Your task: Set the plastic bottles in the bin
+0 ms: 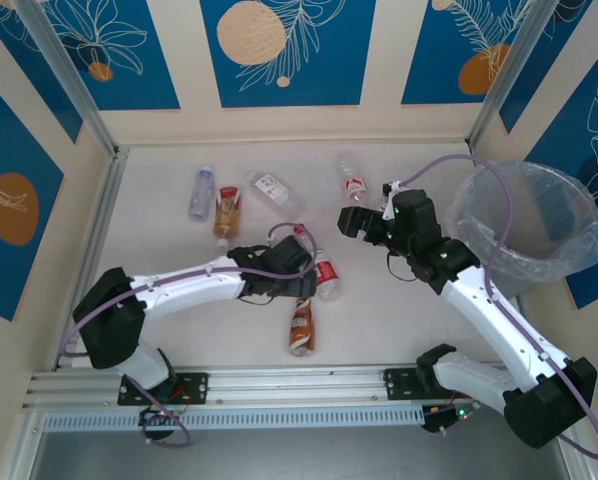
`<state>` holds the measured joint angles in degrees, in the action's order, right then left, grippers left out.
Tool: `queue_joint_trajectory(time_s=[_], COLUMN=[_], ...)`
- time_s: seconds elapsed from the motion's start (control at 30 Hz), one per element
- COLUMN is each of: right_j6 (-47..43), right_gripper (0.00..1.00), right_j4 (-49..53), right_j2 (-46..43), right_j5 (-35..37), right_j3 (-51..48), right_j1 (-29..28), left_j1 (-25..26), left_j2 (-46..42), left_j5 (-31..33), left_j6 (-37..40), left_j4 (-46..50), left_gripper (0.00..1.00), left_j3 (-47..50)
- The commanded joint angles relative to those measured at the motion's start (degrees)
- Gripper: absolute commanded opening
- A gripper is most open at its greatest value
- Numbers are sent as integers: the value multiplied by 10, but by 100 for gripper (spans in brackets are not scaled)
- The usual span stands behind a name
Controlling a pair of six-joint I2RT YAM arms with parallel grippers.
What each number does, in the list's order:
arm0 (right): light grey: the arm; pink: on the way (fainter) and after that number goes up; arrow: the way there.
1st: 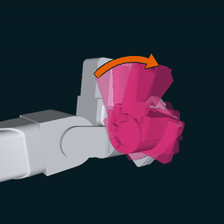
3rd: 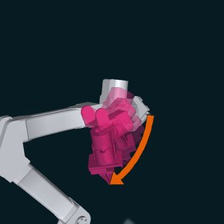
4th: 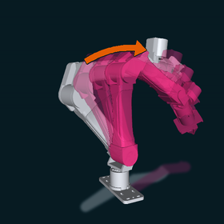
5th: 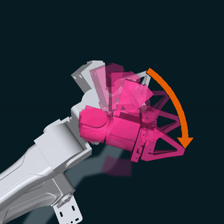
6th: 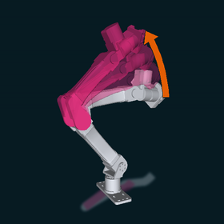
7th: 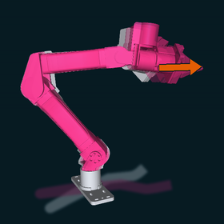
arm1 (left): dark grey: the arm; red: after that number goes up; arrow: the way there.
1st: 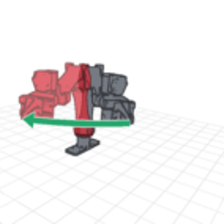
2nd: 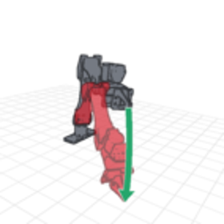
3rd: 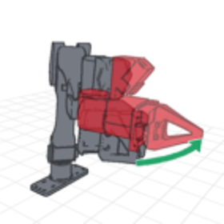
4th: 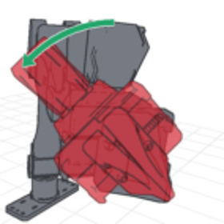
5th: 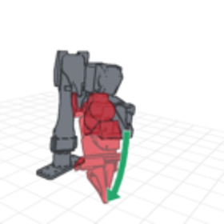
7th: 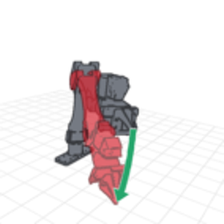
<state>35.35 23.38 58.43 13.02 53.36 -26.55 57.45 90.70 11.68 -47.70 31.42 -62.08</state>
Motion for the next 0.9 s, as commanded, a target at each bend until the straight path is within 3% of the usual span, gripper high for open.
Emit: queue_joint_trajectory(time_s=[0.0,0.37,0.87], right_j6=[49,55,57], right_gripper=[100,100,100], right_j4=[-37,-31,-19], right_j2=[-1,-7,-16], right_j5=[26,56,65], right_j3=[-23,-44,-51], right_j1=[-6,-6,-6], left_j1=[27,41,44], left_j2=[26,94,152], left_j5=[10,-1,-26], left_j6=[-9,-9,2], left_j4=[42,43,43], left_gripper=[99,89,66], left_j3=[-32,-54,-80])
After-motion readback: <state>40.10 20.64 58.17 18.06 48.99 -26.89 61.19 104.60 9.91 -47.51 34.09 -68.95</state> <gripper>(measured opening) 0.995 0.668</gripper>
